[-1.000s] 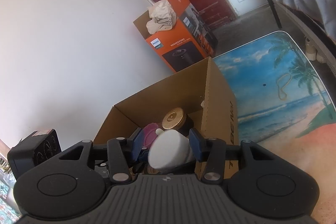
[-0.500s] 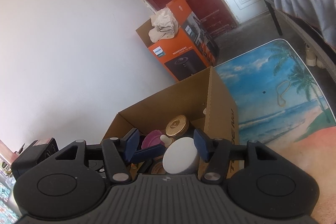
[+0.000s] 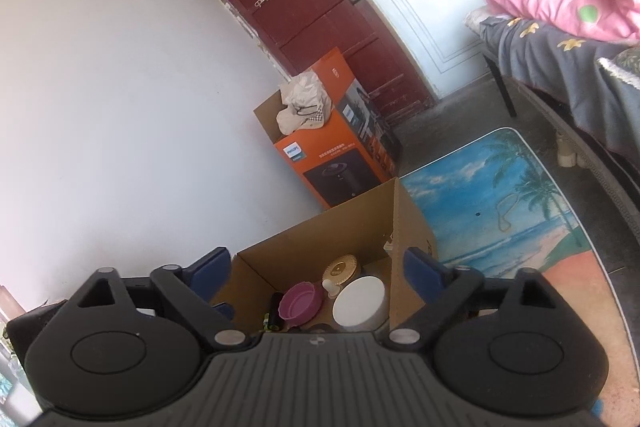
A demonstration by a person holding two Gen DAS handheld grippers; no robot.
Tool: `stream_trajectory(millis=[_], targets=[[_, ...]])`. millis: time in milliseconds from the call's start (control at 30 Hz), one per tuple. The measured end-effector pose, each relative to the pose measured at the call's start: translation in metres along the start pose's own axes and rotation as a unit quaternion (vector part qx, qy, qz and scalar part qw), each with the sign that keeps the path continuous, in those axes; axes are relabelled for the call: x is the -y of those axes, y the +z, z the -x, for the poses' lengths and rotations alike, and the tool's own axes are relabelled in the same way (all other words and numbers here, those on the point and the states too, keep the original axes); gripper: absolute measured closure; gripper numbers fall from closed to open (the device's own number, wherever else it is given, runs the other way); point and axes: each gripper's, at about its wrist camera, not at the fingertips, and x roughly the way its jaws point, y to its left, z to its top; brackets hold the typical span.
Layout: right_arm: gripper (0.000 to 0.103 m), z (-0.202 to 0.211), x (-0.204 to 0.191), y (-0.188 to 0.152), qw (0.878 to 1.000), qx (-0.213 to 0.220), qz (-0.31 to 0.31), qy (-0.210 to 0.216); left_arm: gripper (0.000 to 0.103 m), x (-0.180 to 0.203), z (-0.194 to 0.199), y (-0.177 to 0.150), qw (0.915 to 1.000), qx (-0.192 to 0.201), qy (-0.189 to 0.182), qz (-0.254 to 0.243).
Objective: Organize rigid objects
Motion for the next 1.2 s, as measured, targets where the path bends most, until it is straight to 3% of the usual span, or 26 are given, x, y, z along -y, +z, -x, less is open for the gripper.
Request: stream_trajectory(millis=[133, 300, 367, 500, 633, 900, 1200], targets=[[0.0, 0.015, -0.011, -0.013, 0.999, 0.013, 0.011, -0.03, 0.0, -0.013, 0.015, -0.004, 0.9961, 0.001, 0.084, 0.025], [0.0, 0.013, -0.025, -0.036, 0.994, 0.002, 0.049, -0.098, 0.0, -0.029, 0.021, -0.012, 0.9815, -0.011, 0.183, 0.057], [0.0, 0.007, -0.031, -0.046, 0.989, -0.008, 0.064, -0.135, 0.0, -0.034, 0.026, -0.015, 0.9769, -0.008, 0.2, 0.075], [0.0, -0.004, -0.046, -0.059, 0.976, -0.013, 0.101, -0.194, 0.0, -0.044, 0.024, -0.02, 0.975, -0.044, 0.191, 0.105], [0.0, -0.013, -0.068, -0.069, 0.962, -0.007, 0.159, -0.221, 0.0, -0.049, 0.017, -0.024, 0.9769, -0.093, 0.171, 0.089], [0.0, -0.038, -0.095, -0.081, 0.948, -0.032, 0.206, -0.24, 0.0, -0.05, 0.031, -0.025, 0.9766, -0.073, 0.184, 0.084], [0.0, -0.057, -0.102, -0.082, 0.943, -0.049, 0.214, -0.251, 0.0, -0.055, 0.031, -0.023, 0.9764, -0.076, 0.186, 0.079]])
